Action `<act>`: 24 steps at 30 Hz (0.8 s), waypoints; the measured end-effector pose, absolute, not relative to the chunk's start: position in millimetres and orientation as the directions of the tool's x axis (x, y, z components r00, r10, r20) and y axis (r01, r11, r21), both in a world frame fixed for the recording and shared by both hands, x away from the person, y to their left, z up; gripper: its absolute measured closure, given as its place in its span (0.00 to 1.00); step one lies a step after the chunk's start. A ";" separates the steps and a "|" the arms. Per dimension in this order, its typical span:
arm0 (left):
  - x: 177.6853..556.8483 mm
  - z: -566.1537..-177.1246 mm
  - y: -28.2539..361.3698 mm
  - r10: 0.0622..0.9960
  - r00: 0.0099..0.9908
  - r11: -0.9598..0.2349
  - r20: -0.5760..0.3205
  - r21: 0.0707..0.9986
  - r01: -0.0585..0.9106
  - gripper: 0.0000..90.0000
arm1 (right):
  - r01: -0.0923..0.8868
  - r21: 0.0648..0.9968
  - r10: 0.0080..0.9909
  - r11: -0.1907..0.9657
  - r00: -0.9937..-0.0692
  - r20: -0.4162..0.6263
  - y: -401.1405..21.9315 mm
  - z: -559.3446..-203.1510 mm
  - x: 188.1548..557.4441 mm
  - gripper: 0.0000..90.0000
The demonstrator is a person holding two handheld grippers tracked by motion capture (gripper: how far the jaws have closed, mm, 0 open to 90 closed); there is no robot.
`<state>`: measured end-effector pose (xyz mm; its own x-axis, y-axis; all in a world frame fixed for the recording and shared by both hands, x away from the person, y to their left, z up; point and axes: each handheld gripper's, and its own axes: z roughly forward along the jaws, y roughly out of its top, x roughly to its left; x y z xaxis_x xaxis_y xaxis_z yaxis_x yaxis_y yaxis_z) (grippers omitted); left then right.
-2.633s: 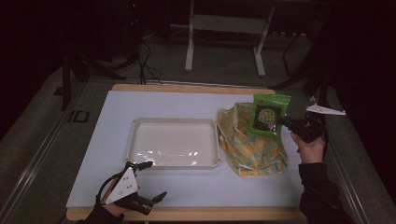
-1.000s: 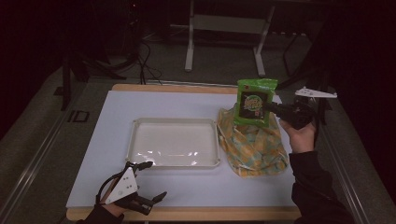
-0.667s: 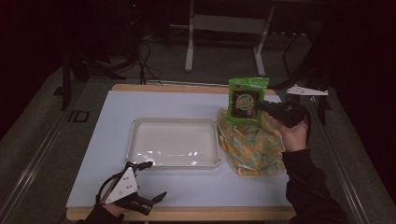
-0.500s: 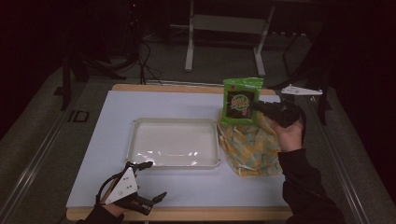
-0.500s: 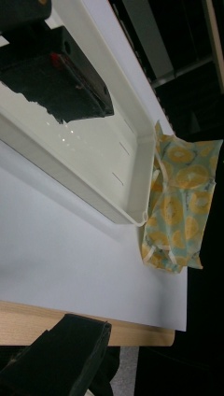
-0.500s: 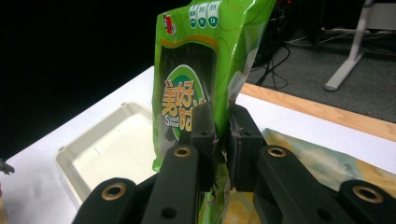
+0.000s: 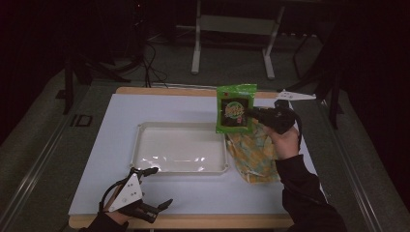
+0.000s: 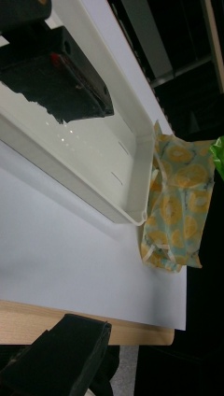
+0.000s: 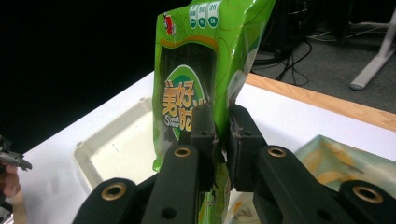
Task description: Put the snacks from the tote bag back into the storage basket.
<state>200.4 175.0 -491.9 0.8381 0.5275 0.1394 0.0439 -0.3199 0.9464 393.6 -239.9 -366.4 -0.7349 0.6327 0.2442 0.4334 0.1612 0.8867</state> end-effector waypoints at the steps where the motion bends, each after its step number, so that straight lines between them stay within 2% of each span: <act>1: 200.3 -491.9 175.0 0.527 0.838 -0.320 0.140 0.947 0.043 0.01 | 0.434 0.886 0.630 0.163 -0.737 0.245 -238.0 -366.9 393.4 0.92; 24: 200.0 -492.0 174.8 0.524 0.841 -0.319 0.137 0.947 0.044 0.01 | 0.451 0.872 0.560 0.193 -0.780 0.279 -197.8 -387.5 386.8 0.92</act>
